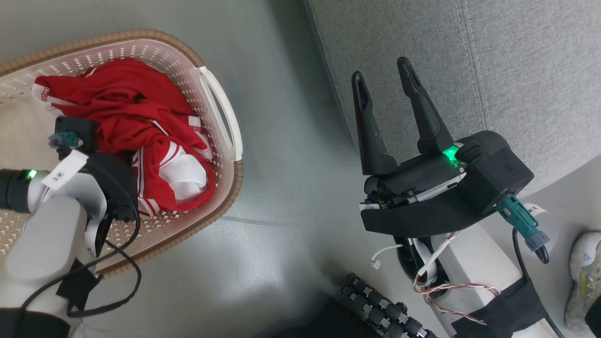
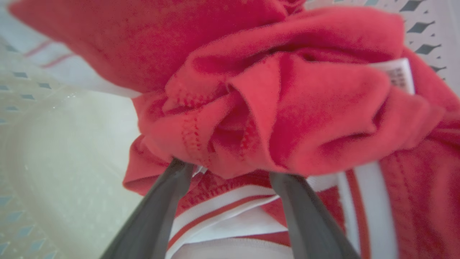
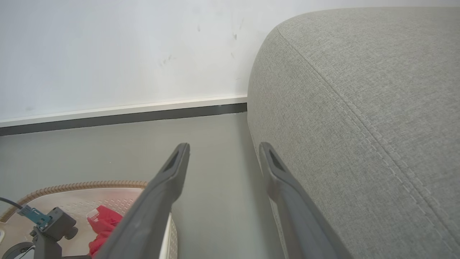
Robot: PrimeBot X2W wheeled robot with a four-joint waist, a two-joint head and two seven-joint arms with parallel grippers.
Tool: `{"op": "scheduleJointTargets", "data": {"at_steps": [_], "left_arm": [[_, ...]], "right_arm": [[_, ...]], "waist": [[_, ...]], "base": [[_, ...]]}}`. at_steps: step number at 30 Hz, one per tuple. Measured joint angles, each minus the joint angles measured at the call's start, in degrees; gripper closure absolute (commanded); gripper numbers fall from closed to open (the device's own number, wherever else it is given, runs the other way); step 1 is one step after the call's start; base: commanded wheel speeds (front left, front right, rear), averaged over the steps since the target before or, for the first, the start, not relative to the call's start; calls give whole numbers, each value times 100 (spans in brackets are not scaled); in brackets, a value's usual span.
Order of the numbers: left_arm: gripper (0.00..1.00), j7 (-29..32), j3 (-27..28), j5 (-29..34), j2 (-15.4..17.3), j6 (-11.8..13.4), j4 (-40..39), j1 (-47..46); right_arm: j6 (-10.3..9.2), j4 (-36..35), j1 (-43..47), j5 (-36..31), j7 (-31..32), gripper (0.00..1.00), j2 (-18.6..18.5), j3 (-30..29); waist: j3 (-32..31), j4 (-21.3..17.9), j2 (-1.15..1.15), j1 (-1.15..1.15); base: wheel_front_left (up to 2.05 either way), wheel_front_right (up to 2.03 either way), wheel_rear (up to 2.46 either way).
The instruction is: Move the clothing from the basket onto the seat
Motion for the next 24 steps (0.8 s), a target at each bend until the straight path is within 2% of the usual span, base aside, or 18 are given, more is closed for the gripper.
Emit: {"op": "scheduleJointTargets", "data": {"at_steps": [1,12,24], "left_arm": [[100,0,-4,0,-9,-9,16,-33],[100,-118,-51,-9,-116,-152,327,-135],[100,-567,-73,-134,-527,-366,396,-130]], "right_arm": [[0,0,-5,1,0,0,1,0],[0,92,-86,92,0,0,1,-29],[0,386,-86,-170,0,0,0,-330]], "waist": [[3,1,0,0],[-79,40,0,0],[-427,355,-1,0]], "base": [[0,0,0],[0,0,0],[0,0,0]]}}
